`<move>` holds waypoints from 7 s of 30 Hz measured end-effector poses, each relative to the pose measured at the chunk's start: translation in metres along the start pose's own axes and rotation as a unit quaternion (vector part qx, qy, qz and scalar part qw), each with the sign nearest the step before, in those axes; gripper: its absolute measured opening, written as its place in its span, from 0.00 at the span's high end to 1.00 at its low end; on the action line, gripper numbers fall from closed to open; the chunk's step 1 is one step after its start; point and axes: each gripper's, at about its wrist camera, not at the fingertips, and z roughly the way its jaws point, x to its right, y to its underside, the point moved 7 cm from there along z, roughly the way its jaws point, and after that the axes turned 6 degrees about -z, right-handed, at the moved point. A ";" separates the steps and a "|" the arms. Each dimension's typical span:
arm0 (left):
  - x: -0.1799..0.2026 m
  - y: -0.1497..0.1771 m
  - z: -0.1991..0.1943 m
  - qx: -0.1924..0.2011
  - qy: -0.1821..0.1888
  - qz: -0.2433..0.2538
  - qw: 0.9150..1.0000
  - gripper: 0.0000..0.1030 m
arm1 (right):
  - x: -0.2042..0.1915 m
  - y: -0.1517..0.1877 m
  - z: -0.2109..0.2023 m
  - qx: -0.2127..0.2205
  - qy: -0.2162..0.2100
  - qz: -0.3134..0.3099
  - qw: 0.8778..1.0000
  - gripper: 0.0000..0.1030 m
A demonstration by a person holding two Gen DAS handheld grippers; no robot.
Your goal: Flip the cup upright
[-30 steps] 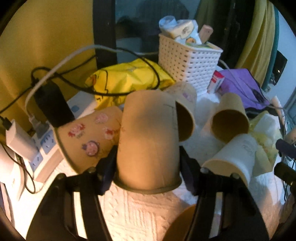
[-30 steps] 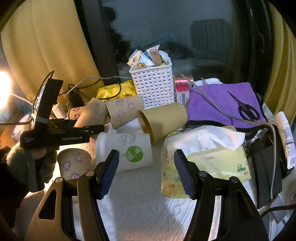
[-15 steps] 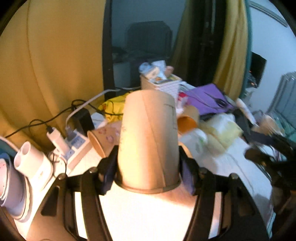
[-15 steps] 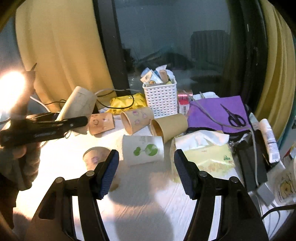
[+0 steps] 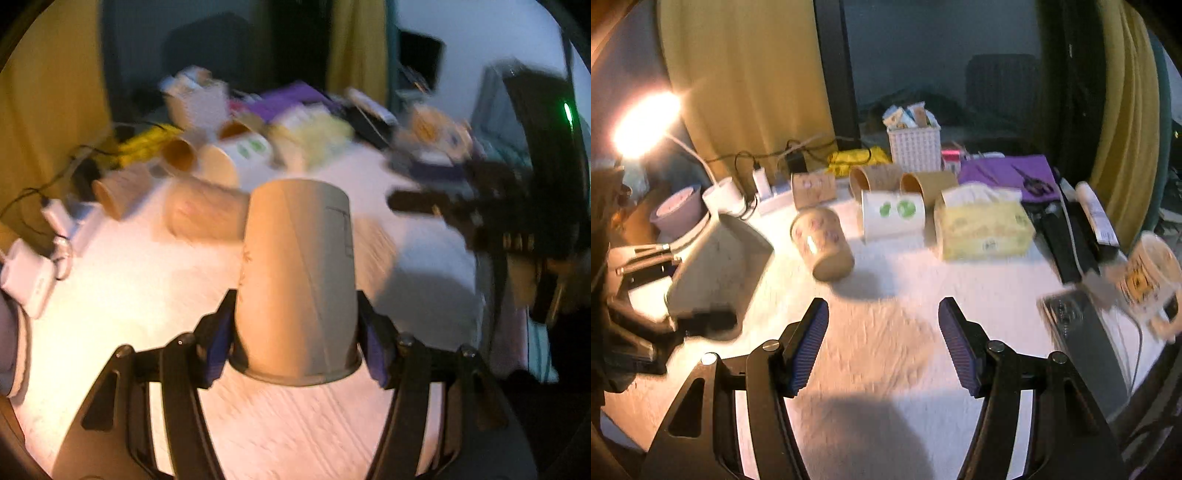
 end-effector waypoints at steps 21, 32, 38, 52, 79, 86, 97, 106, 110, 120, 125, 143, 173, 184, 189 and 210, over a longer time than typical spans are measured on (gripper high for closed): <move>0.052 0.032 0.035 -0.087 -0.007 0.113 0.990 0.19 | -0.007 0.055 0.024 -0.071 -0.032 -0.020 0.997 0.37; 0.012 0.072 -0.004 -0.071 -0.040 0.022 0.996 0.19 | -0.030 0.072 0.005 -0.096 -0.030 -0.079 0.992 0.37; -0.021 0.086 -0.025 -0.036 -0.045 -0.083 0.995 0.19 | -0.051 0.061 -0.016 -0.098 -0.051 -0.169 0.979 0.37; -0.065 0.126 -0.080 0.066 -0.027 -0.252 0.965 0.19 | -0.143 0.051 0.012 -0.146 -0.100 -0.401 0.899 0.29; -0.108 0.134 -0.090 0.106 -0.046 -0.326 0.938 0.19 | -0.176 -0.010 0.066 -0.158 -0.124 -0.381 0.903 0.32; -0.124 0.140 -0.110 0.135 -0.074 -0.364 0.919 0.19 | -0.201 -0.041 0.068 -0.047 -0.217 -0.229 0.948 0.32; -0.121 0.135 -0.107 0.139 -0.071 -0.373 0.914 0.19 | -0.183 -0.029 0.079 0.001 -0.198 -0.143 0.970 0.32; -0.104 0.128 -0.099 0.134 -0.060 -0.358 0.922 0.19 | -0.160 -0.007 0.065 0.005 -0.191 -0.116 0.975 0.32; -0.097 0.125 -0.096 0.131 -0.062 -0.351 0.925 0.19 | -0.153 0.001 0.064 -0.002 -0.185 -0.114 0.976 0.32; -0.077 0.119 -0.093 0.122 -0.081 -0.327 0.934 0.19 | -0.146 0.013 0.058 -0.011 -0.174 -0.115 0.978 0.28; -0.061 0.110 -0.093 0.119 -0.080 -0.307 0.941 0.19 | -0.133 0.017 0.046 -0.009 -0.161 -0.106 0.981 0.28; 0.004 0.080 -0.104 0.130 -0.060 -0.233 0.962 0.19 | -0.074 0.030 -0.029 0.019 -0.078 -0.057 0.995 0.28; 0.042 0.023 -0.202 0.224 -0.074 -0.193 0.953 0.11 | -0.049 -0.015 -0.174 0.113 0.018 -0.026 0.993 0.28; 0.054 0.021 -0.247 0.262 -0.134 -0.178 0.939 0.09 | -0.044 -0.024 -0.235 0.159 0.040 -0.028 0.986 0.28; 0.059 0.027 -0.247 0.256 -0.144 -0.172 0.941 0.08 | -0.046 -0.024 -0.246 0.164 0.045 -0.031 0.985 0.28; 0.051 0.036 -0.253 0.264 -0.149 -0.185 0.935 0.08 | -0.061 -0.020 -0.236 0.150 0.034 -0.042 0.987 0.28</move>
